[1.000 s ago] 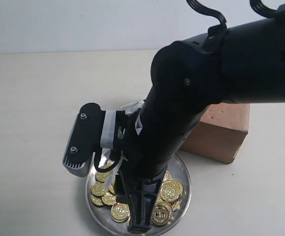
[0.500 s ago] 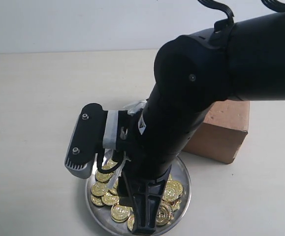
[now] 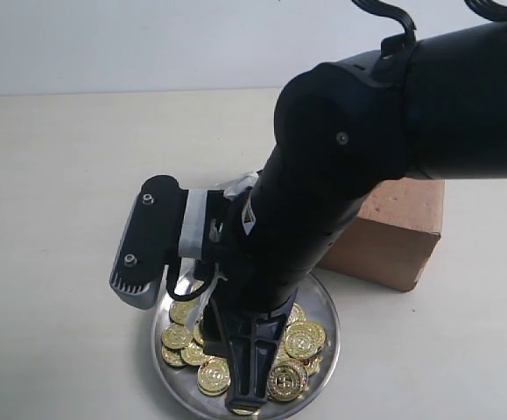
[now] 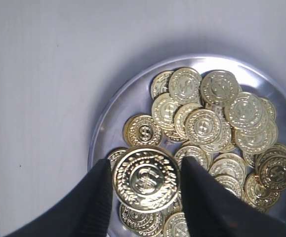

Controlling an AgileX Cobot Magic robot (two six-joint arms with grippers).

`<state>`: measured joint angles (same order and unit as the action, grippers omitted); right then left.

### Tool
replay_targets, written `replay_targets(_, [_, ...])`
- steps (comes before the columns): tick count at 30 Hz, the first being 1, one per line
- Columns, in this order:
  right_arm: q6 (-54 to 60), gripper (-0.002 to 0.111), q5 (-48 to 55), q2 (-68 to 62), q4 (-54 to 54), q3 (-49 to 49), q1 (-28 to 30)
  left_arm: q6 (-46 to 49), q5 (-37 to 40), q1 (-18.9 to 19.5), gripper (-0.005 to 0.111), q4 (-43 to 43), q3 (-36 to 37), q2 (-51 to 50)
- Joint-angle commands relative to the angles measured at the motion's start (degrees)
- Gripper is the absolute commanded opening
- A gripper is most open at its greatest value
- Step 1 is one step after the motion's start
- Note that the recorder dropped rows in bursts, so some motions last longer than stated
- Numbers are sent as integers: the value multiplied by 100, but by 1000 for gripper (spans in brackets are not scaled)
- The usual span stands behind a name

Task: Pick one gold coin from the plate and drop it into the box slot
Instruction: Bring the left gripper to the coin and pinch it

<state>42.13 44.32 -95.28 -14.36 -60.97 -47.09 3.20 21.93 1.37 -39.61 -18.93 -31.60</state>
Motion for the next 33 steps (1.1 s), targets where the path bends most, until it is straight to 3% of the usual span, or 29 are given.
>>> replay_targets(1, [-23,24,-112,66,-2,-12,-17,1730,585,-14,7,-1433,-317,-823])
replay_targets(3, [-106,24,-88,112,-2,-12,-17,2588,981,-14,7,-2329,-495,-1341])
replay_targets(10, [-273,24,4,539,404,-12,-17,4070,3355,-14,7,-2865,-1138,-3023])
replay_targets(13, [-291,24,-45,711,404,-12,-17,4543,4015,-14,8,-3396,-1170,-3450])
replay_targets(15, [-291,24,-56,812,404,-12,-17,4927,4618,-14,19,-3717,-1170,-3801])
replay_targets(16, [-291,24,-55,833,392,-12,-17,5111,4803,-14,31,-3910,-1170,-3991])
replay_targets(19, [-291,24,-55,848,392,-12,-17,5271,4803,-14,59,-4070,-1170,-4326])
replay_targets(20, [-291,24,-55,848,392,-12,-17,5331,4803,-42,61,-4074,-1170,-4402])
replay_targets(25, [-316,24,-224,848,392,-12,-17,5850,4803,-569,48,-4389,-1170,-4910])
replay_targets(33, [-378,24,-262,848,379,-12,-17,6115,4803,-1287,48,-4570,-1545,-5572])
